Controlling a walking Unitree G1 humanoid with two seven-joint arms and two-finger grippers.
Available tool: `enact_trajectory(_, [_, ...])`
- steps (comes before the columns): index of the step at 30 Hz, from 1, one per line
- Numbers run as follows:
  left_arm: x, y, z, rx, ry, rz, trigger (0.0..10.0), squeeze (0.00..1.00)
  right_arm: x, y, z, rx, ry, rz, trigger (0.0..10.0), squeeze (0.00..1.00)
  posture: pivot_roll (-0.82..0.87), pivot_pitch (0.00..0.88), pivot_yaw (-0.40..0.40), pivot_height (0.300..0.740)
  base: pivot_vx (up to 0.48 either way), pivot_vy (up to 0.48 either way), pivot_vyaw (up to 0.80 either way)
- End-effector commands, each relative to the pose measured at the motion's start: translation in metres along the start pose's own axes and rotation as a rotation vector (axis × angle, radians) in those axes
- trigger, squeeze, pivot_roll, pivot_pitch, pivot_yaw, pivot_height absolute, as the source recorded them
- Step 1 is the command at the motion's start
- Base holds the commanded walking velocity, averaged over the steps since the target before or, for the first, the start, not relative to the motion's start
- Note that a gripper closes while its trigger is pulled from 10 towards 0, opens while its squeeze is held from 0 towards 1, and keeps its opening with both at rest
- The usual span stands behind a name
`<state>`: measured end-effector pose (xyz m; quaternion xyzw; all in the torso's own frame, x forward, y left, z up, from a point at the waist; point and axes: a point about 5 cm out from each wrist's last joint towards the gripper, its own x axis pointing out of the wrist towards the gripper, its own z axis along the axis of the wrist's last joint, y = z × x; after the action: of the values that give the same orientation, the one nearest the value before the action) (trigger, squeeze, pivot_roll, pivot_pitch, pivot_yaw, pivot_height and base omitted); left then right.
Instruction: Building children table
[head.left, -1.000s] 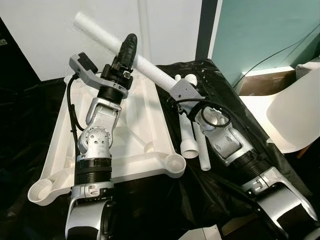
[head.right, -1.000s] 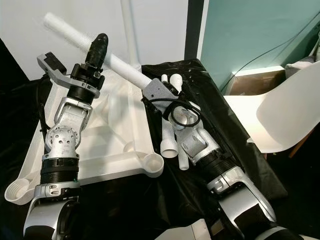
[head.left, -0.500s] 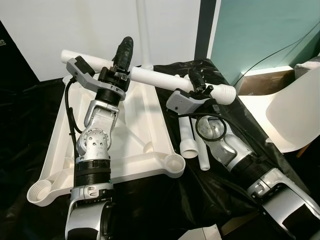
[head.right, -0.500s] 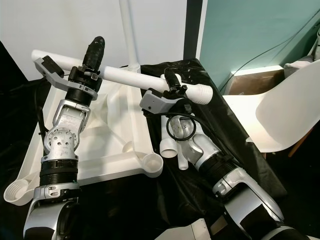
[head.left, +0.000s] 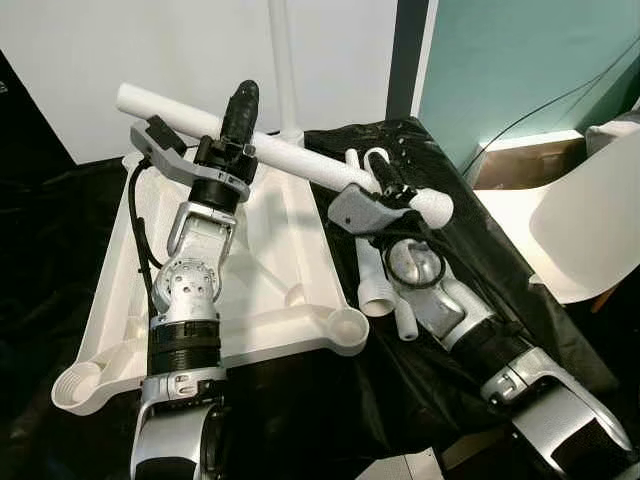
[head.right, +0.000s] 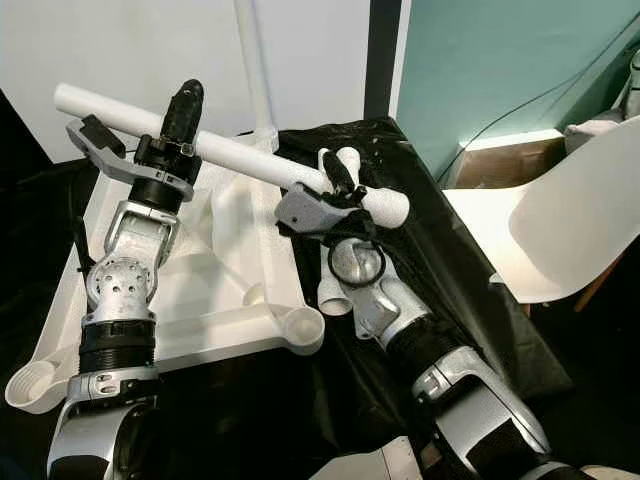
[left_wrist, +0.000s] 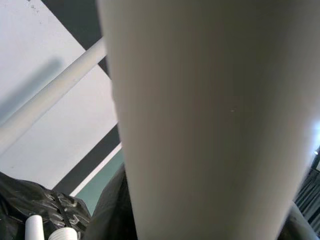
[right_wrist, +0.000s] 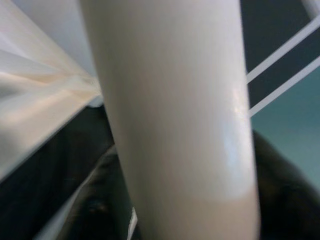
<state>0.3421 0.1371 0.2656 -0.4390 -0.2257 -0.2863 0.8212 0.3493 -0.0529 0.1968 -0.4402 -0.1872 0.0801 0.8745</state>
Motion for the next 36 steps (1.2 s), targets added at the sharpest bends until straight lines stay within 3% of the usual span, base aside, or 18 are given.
enact_trajectory(1, [0.004,-0.015,-0.003,-0.021,0.011,-0.171,0.0,0.00,0.002,-0.002,0.004,0.098,0.031,0.046,10.0,1.00,-0.09,0.000,0.081,0.740,0.000,0.000,0.00])
enact_trajectory(3, [0.004,-0.015,-0.003,-0.021,0.011,-0.171,0.0,0.00,0.002,-0.002,0.004,0.098,0.031,0.046,10.0,1.00,-0.09,0.000,0.081,0.740,0.000,0.000,0.00])
enact_trajectory(4, [0.004,-0.015,-0.003,-0.019,0.012,-0.172,0.0,0.00,0.003,-0.001,0.004,0.198,0.077,0.108,10.0,1.00,-0.09,0.000,0.081,0.740,0.000,0.000,0.00])
enact_trajectory(5, [0.004,-0.015,-0.003,-0.018,0.014,-0.174,0.0,0.00,0.001,0.002,0.005,0.296,0.116,0.183,10.0,0.16,-0.09,0.000,0.081,0.740,0.000,0.000,0.00])
enact_trajectory(6, [0.004,-0.015,-0.003,-0.018,0.016,-0.174,0.0,0.00,0.000,0.003,0.005,0.376,0.140,0.263,10.0,0.00,-0.09,0.000,0.081,0.740,0.000,0.000,0.00])
enact_trajectory(12, [0.003,-0.014,-0.003,-0.012,0.024,-0.174,0.0,0.00,-0.002,-0.004,-0.001,0.445,0.176,0.435,10.0,0.00,-0.09,0.000,0.082,0.740,0.000,0.000,0.00])
enact_trajectory(13, [0.004,-0.014,-0.004,-0.005,0.033,-0.177,0.0,0.00,-0.002,-0.008,-0.010,0.424,0.194,0.498,0.0,0.00,-0.10,0.000,0.086,0.740,0.000,0.000,0.00])
enact_trajectory(16, [0.005,-0.015,-0.005,0.001,0.039,-0.181,0.0,0.00,-0.002,-0.009,-0.014,0.403,0.200,0.511,0.0,0.00,-0.10,0.000,0.086,0.740,0.000,0.000,0.00])
enact_trajectory(17, [0.006,-0.016,-0.006,0.010,0.049,-0.183,5.5,0.00,-0.002,-0.011,-0.016,0.393,0.205,0.521,0.0,0.00,-0.10,0.000,0.087,0.740,0.000,0.000,0.00])
enact_trajectory(18, [0.006,-0.016,-0.006,0.010,0.049,-0.183,5.5,0.00,-0.002,-0.011,-0.016,0.393,0.205,0.521,0.0,0.00,-0.10,0.000,0.087,0.740,0.000,0.000,0.00])
enact_trajectory(19, [0.006,-0.016,-0.007,0.013,0.053,-0.182,10.0,0.36,-0.002,-0.012,-0.014,0.414,0.207,0.526,0.0,0.00,-0.10,0.000,0.088,0.740,0.000,0.000,0.00])
enact_trajectory(21, [0.006,-0.016,-0.007,0.013,0.054,-0.182,10.0,0.36,-0.002,-0.012,-0.013,0.422,0.208,0.526,0.0,0.00,-0.10,0.000,0.088,0.740,0.000,0.000,0.00])
enact_trajectory(22, [0.006,-0.016,-0.006,0.014,0.052,-0.181,10.0,0.74,-0.001,-0.012,-0.012,0.423,0.205,0.518,0.0,0.00,-0.10,0.000,0.089,0.740,0.000,0.000,0.00])
enact_trajectory(23, [0.006,-0.016,-0.006,0.015,0.052,-0.180,10.0,1.00,-0.001,-0.013,-0.010,0.426,0.206,0.516,0.0,0.00,-0.10,0.000,0.090,0.740,0.000,0.000,0.00])
enact_trajectory(30, [0.008,-0.016,-0.003,0.024,0.039,-0.159,10.0,1.00,0.006,-0.021,-0.003,0.391,0.194,0.389,0.0,0.00,-0.10,0.000,0.091,0.740,0.000,0.000,0.00])
enact_trajectory(32, [0.010,-0.015,-0.003,0.029,0.034,-0.143,10.0,0.00,0.010,-0.025,-0.001,0.359,0.194,0.279,0.0,0.00,-0.10,0.000,0.091,0.740,0.000,0.000,0.00])
enact_trajectory(34, [0.010,-0.016,-0.003,0.030,0.035,-0.142,10.0,0.00,0.012,-0.026,0.000,0.341,0.193,0.242,0.0,0.00,-0.10,0.000,0.091,0.740,0.000,0.000,0.00])
enact_trajectory(36, [0.010,-0.016,-0.004,0.034,0.039,-0.143,10.0,0.00,0.016,-0.033,0.002,0.205,0.175,0.122,0.0,0.00,-0.10,0.000,0.088,0.740,0.000,0.000,0.00])
